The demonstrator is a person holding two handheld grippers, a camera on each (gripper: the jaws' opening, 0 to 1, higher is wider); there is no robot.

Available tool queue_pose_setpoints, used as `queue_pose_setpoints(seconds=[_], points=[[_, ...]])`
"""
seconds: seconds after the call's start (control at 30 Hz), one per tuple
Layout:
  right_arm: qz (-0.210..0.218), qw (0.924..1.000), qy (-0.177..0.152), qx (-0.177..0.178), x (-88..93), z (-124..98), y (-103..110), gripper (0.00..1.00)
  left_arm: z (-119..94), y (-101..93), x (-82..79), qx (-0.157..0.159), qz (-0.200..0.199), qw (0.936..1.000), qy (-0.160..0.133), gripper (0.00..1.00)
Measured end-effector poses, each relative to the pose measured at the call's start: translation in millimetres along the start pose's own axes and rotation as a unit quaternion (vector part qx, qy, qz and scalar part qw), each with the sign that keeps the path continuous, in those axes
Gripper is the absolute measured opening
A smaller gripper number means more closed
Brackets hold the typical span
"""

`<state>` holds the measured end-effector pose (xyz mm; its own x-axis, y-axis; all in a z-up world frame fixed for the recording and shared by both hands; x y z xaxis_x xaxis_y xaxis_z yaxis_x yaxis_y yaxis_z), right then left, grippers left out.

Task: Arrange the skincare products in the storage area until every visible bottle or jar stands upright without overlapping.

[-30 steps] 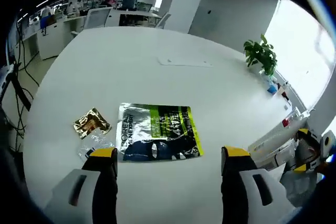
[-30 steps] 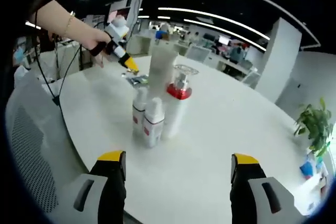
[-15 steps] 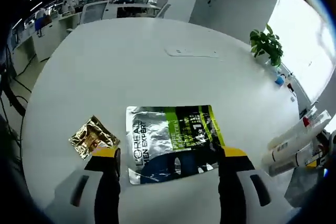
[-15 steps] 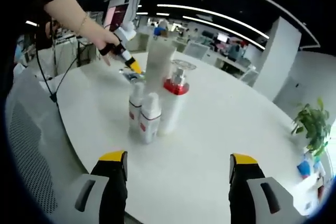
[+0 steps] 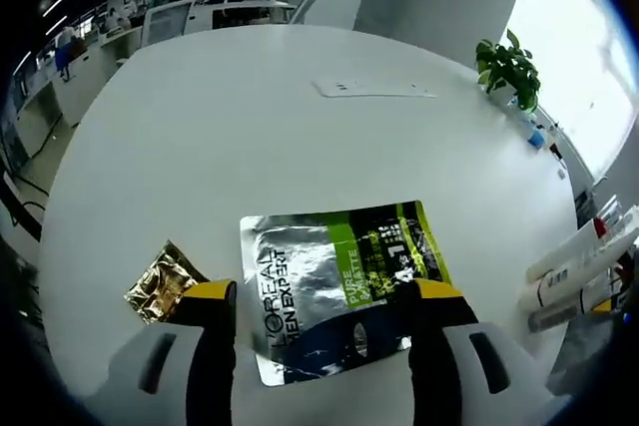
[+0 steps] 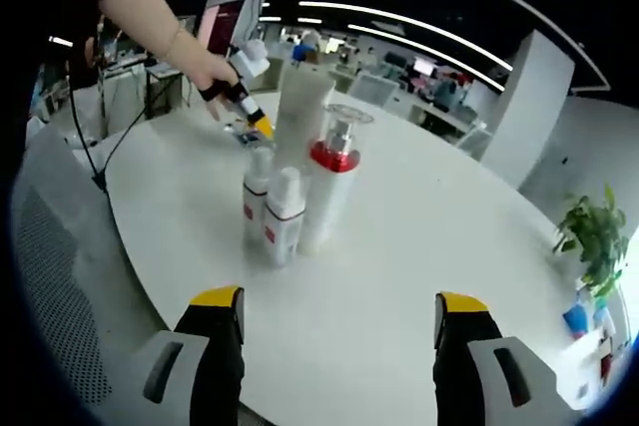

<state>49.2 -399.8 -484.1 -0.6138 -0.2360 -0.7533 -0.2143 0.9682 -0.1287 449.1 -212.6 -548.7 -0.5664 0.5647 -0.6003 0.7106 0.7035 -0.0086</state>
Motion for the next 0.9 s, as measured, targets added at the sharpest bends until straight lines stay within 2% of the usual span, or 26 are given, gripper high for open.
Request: queue_pose_setpoints(seconds=[0.07,0.13,0.23,0.3,0.37,0.47,0.57,0.73,0.77,0.8,0.83,0.87,0.9], points=[[-0.001,1.0,0.001,0.001,0.1,0.1,-0.2,0.81,0.2,0.6,2.0,-0.012,0.022,0.9997,-0.001,0.61],[0.0,1.0,0.002,0.001,0.4,0.2,-0.4,0.81,-1.7,-7.7,4.9,-0.017,0.031,0.9994,0.001,0.58],[-0.001,1.0,0.003,0.001,0.5,0.5,-0.2,0.8,2.6,1.2,5.9,-0.043,0.067,0.9968,-0.001,0.52],[-0.002,1.0,0.006,0.001,1.0,0.9,0.0,0.8,6.2,4.3,2.4,-0.038,0.058,0.9975,-0.01,0.5],[-0.003,1.0,0.006,0.001,0.9,1.2,0.1,0.8,8.3,8.5,0.0,-0.044,0.06,0.997,-0.021,0.44],[-0.004,1.0,0.008,0.001,1.5,1.7,0.3,0.79,8.3,13.9,1.2,-0.06,0.041,0.997,-0.028,0.37],[-0.004,0.9999,0.01,0.0,2.0,2.0,0.4,0.79,13.5,25.8,0.2,-0.064,0.042,0.9965,-0.032,0.3],[-0.006,0.9999,0.012,-0.002,2.2,2.6,1.2,0.78,12.4,27.0,0.9,-0.073,0.052,0.9954,-0.034,0.23],[-0.007,0.9999,0.012,-0.003,2.2,2.8,1.4,0.78,12.2,27.4,0.8,-0.075,0.053,0.9952,-0.034,0.16],[-0.007,0.9999,0.012,-0.003,2.3,2.8,1.5,0.77,13.1,29.3,-1.1,-0.068,0.089,0.9931,-0.037,0.07],[-0.008,0.9999,0.013,-0.004,2.4,3.0,1.6,0.77,12.8,30.9,-1.9,-0.09,0.1,0.99,-0.042,0.02],[-0.008,0.9999,0.014,-0.004,2.6,3.1,1.8,0.77,10.4,37.3,5.0,-0.135,0.115,0.9841,-0.007,0.01],[-0.008,0.9998,0.015,-0.004,2.8,3.2,1.9,0.77,19.0,32.0,6.2,-0.108,0.083,0.99,-0.036,0.01]])
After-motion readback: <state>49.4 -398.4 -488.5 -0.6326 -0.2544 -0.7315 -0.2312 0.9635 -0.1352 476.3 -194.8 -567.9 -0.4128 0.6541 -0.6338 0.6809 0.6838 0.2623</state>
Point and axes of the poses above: the point that each gripper's makers call its tool centre point, and the gripper's own axes: z roughly forward along the fingers, y roughly to its left, x roughly out of its underside, the point moved 7 cm from there along -z, roughly backward along the fingers, and after that the axes turned 13 degrees about -x, right-handed, at the moved point
